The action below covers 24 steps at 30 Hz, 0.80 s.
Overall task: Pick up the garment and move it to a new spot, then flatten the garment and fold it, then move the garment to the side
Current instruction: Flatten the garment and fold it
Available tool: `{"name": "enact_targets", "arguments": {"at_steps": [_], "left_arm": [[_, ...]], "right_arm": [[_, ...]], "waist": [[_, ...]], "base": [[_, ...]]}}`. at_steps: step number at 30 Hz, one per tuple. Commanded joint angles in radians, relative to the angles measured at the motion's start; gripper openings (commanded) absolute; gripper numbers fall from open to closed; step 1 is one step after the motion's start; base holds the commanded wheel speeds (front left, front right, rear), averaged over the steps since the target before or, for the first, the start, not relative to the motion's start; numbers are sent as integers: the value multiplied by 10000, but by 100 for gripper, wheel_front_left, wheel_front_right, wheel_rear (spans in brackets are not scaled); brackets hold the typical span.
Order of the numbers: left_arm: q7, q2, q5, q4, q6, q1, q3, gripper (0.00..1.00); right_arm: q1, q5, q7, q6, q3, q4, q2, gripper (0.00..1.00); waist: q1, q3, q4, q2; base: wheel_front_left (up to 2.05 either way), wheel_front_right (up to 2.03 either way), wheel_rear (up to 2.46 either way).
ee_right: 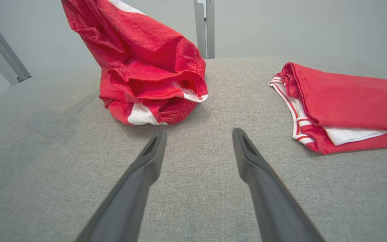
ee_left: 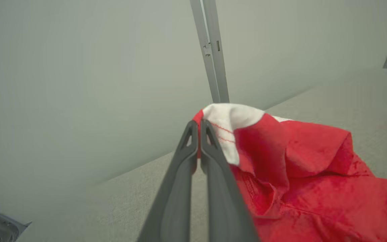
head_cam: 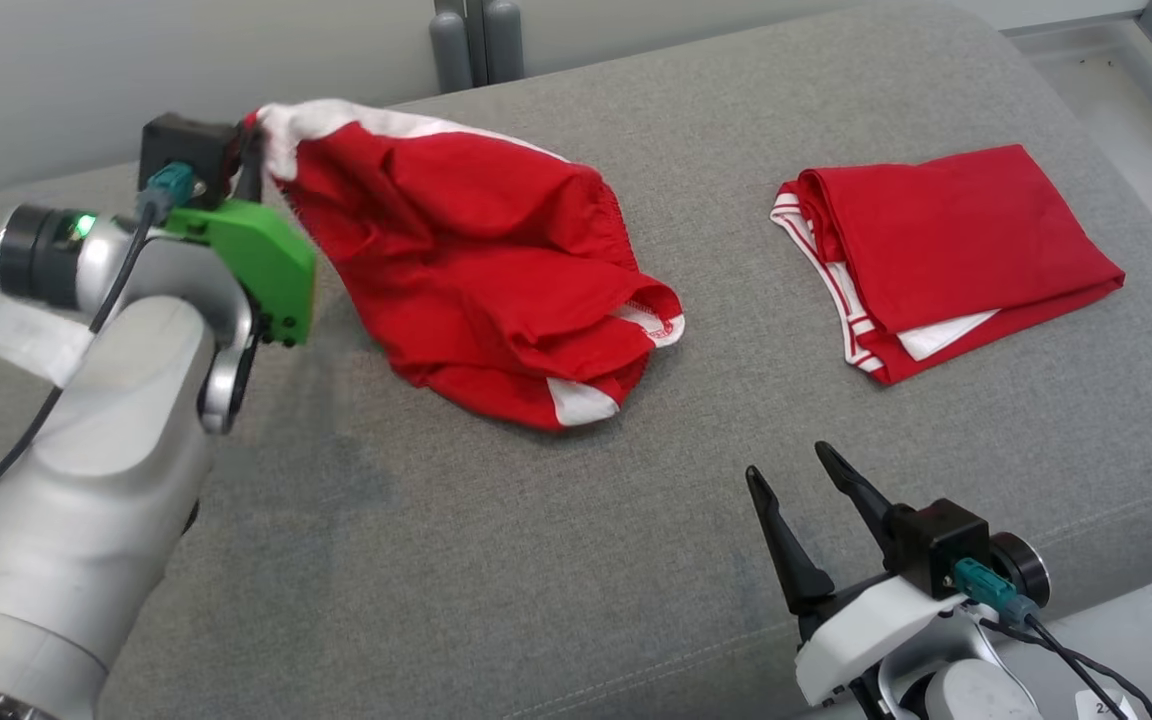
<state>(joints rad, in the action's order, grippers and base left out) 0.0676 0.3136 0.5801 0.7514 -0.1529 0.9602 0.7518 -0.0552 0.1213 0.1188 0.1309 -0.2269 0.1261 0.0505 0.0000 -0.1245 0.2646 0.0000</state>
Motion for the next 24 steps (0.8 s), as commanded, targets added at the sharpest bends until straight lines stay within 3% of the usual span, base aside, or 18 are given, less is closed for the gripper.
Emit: {"name": "enact_targets", "arguments": {"at_steps": [1,2,3,4,11,16,24], "left_arm": [[-55,258,-19,438,46,-232,46,0],[-63,359,-21,701,53,-270,55,0],[-36,442,-43,969,39,-316,63,29],[-22,487,9,1221,-32,-356,15,97],[639,618,477,2590,-632,-702,-587,100],[1054,59,859,2782,-133,-1011,-705,100],[827,-1047,1000,2492,692,-1516,-208,100]], "right_arm": [[-126,-71,-5,-6,3,-44,3,100],[-157,-114,-3,-6,11,-72,0,100],[-179,-136,-6,-6,17,-97,2,100],[-200,-182,-21,-6,17,-121,3,100],[-275,-336,-102,-6,68,-251,3,100],[-56,-417,-195,-6,227,-218,3,100],[111,-375,-340,-6,167,-208,3,100]], "waist": [[0,-324,67,0],[0,-416,69,0],[0,-491,65,0],[0,-576,64,0],[0,-793,-67,0],[0,-522,-415,0],[0,184,-736,0]], "base": [[0,0,0],[0,0,0],[0,0,0],[0,0,0],[0,0,0],[0,0,0],[0,0,0]]}}
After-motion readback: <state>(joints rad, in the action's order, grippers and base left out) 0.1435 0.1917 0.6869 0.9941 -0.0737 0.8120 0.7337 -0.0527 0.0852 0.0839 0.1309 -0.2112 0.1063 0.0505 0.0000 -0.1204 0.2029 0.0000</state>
